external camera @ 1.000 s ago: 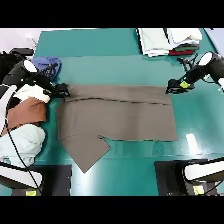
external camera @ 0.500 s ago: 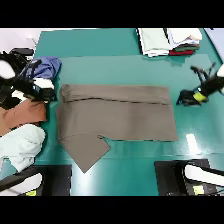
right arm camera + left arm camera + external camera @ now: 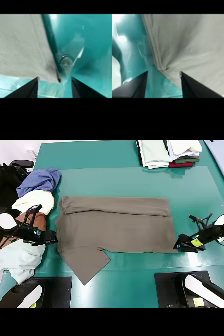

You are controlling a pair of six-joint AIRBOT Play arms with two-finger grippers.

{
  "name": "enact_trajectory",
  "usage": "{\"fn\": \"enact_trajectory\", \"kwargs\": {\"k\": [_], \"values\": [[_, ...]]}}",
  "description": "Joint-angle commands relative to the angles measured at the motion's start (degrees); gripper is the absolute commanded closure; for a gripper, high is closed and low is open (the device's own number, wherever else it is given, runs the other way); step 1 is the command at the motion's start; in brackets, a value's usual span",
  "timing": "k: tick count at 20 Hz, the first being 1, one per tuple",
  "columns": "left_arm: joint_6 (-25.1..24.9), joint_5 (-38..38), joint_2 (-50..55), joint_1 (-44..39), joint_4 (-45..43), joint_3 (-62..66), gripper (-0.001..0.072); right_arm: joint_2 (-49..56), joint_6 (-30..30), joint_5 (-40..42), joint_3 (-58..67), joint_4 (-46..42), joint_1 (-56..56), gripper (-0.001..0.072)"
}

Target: Fold the shirts.

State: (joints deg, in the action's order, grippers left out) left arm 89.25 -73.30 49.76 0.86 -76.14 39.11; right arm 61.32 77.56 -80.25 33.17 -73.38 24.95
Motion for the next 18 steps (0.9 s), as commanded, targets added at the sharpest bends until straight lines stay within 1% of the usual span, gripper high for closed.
{"fn": "enact_trajectory", "kwargs": {"k": [1,3,4,5,8,9,10,13,18], "values": [[0.5,0.8,-1.0,0.0,0.2,-1.6,0.0221,-0.5,-0.2,3.9,-2.8,1.9,-4.0,0.0358],[0.2,0.1,-1.0,0.0,0.2,-1.6,0.0221,-0.6,-0.3,4.9,-2.8,1.8,-6.8,0.0583],[-0.3,-1.2,-1.0,0.0,0.2,-1.6,0.0221,-0.6,-0.3,4.8,-2.8,1.7,-7.9,0.0664],[-0.8,-2.8,-1.0,0.0,0.1,-1.6,0.0220,-0.6,-0.3,4.6,-2.8,1.7,-8.7,0.0698],[-0.7,-5.9,-1.1,0.0,0.5,-2.3,0.0218,-0.6,-0.3,4.2,-2.8,1.7,-10.3,0.0699],[-0.7,-6.6,-1.1,0.0,1.8,-3.3,0.0135,-0.6,-0.3,4.4,-2.8,1.7,-10.2,0.0699],[-0.3,-6.6,-1.1,0.0,4.6,-4.8,0.0012,-0.6,-0.3,4.5,-2.8,1.7,-10.2,0.0698],[-0.3,-4.2,-1.1,0.0,11.3,-10.4,0.0018,-0.6,-0.3,5.2,-2.8,1.7,-10.2,0.0698],[-0.4,-0.3,-1.1,0.0,14.1,-16.3,0.0019,-0.6,-0.7,5.0,1.1,1.7,-10.2,0.0698]]}}
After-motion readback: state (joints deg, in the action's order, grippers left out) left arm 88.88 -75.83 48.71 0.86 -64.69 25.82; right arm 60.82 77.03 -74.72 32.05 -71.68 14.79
